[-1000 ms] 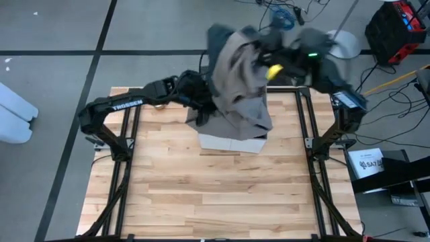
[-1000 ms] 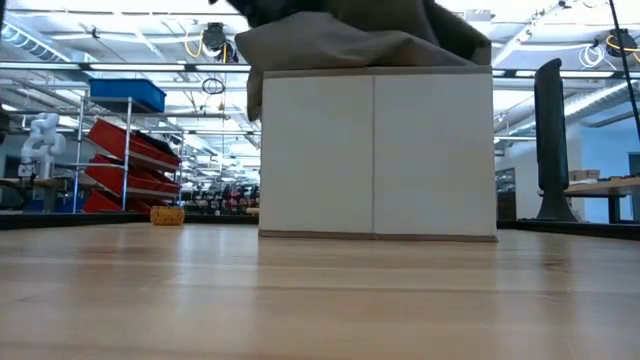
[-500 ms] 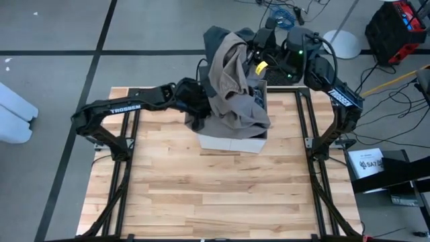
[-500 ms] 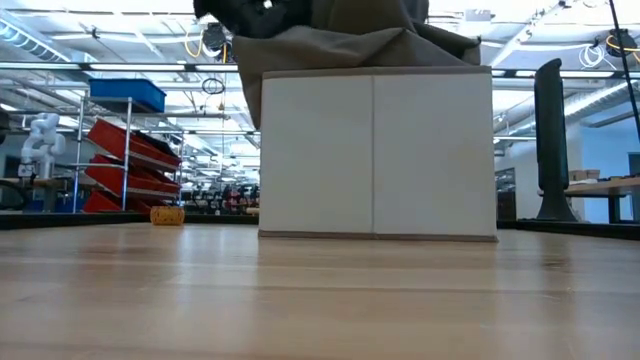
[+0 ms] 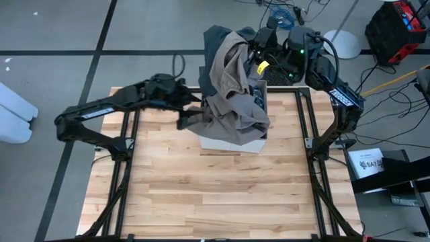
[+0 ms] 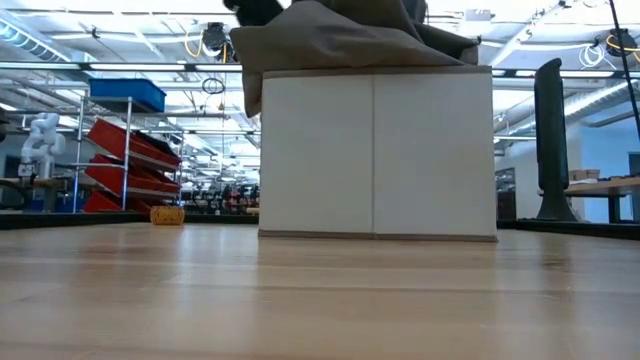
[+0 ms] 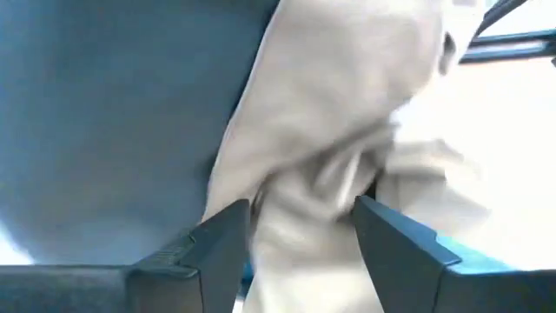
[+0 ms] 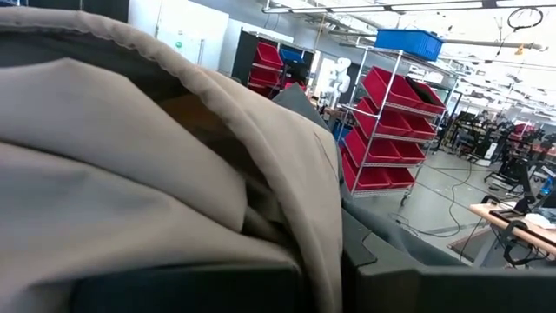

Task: Sort clothes
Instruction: Put the green and brown jacket into the laundry organizer

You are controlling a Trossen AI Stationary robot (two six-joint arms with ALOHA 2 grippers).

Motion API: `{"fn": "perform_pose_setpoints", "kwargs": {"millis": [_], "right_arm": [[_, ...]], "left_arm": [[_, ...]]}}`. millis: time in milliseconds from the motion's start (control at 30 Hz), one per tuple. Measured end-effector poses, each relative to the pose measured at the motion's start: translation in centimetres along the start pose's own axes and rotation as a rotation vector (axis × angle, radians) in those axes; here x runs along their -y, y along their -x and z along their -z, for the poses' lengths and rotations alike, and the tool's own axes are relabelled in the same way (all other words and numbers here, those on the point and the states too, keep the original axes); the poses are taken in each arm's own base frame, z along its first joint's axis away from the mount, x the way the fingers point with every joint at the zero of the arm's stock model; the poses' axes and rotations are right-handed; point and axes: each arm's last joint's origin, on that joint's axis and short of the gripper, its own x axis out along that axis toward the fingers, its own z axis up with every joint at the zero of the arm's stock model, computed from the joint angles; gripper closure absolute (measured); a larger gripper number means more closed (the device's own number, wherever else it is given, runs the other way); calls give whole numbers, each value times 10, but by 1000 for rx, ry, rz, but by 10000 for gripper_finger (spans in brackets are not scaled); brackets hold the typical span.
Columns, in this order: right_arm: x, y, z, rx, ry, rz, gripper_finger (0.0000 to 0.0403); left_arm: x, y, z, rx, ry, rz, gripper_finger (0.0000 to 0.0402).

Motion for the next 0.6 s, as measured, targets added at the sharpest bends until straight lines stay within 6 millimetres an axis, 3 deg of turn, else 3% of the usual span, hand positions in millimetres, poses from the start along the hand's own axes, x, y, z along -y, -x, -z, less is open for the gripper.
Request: {"fn": "perform_pose_setpoints", "kwargs": {"millis": [267, 367, 467, 600], "right_arm": [[4, 9, -6, 19, -5, 5, 397], [4, 11, -6, 17, -4, 5, 397], [5, 11, -6, 18, -4, 5, 397], [4, 11, -5, 6, -2, 2, 397]], "left_arm": [[10, 58, 26, -157, 89, -39, 178], [20, 53, 53, -259, 103, -2, 178], [25, 34, 83, -371, 78, -89, 178], [27, 11, 105, -350, 30, -186, 178]]}}
